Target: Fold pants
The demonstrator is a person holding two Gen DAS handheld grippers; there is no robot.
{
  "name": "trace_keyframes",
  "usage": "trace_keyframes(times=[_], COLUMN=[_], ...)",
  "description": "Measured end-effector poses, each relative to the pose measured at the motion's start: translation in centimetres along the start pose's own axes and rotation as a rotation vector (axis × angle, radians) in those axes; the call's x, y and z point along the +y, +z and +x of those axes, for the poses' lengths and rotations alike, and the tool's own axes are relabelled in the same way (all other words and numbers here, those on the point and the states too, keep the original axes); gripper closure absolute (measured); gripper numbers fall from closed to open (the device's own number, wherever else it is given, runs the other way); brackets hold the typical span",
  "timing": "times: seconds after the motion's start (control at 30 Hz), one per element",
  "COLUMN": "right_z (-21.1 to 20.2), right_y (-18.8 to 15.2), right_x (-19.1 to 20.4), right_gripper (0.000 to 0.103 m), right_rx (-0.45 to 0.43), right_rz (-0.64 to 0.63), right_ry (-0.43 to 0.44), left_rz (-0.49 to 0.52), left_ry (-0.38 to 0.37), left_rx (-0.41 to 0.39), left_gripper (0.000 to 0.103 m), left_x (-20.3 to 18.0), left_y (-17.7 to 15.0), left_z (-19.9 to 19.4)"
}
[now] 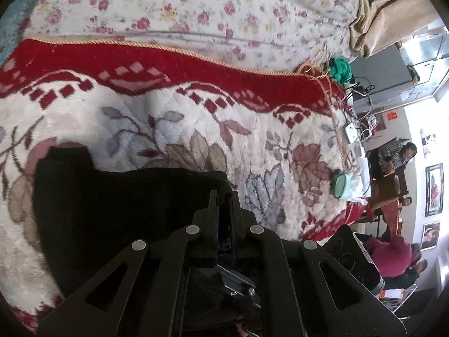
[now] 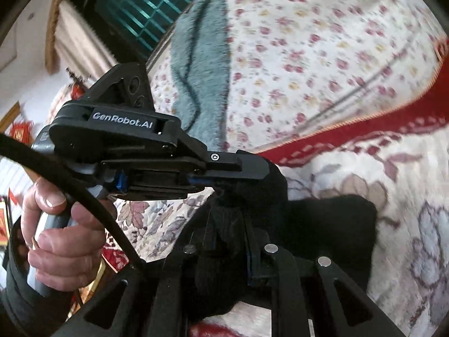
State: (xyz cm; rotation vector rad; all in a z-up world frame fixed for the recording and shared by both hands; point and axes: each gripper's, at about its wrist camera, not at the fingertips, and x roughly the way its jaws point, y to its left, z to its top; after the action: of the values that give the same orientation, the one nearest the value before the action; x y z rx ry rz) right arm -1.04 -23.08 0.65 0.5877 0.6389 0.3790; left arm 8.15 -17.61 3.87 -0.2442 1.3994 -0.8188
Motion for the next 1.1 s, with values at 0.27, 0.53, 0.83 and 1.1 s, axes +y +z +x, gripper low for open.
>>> trace_keyframes(times=[0.27, 0.53, 0.83, 1.1], right_z=[-0.4, -1.1, -2.1, -5.5], right_y=[-0.6, -0.8, -0.9, 0.0], right_x=[-2.5, -3.3, -4.5, -2.7], right_gripper=[0.089, 0.083, 0.060, 0.060], right_rx=[-0.003, -0.020, -0.043, -0.119], right_rz=[0.022, -0.009, 0.019, -0.082], right_ry=[-0.021, -0.062, -0.141, -0.226], left_rz=[0.011, -0.020, -0.064, 0.008], left_ry=[-0.015, -0.077, -0.196, -0.250], left_rx=[0.001, -0.007, -0.008, -0.192], left_gripper=[0.098, 0.096, 0.091, 0.062], left_x=[-0.1, -0.1, -1.2, -0.3], left_y=[0.2, 0.3, 0.4, -0.7], left_z=[2.6, 4.1, 4.1, -5.2])
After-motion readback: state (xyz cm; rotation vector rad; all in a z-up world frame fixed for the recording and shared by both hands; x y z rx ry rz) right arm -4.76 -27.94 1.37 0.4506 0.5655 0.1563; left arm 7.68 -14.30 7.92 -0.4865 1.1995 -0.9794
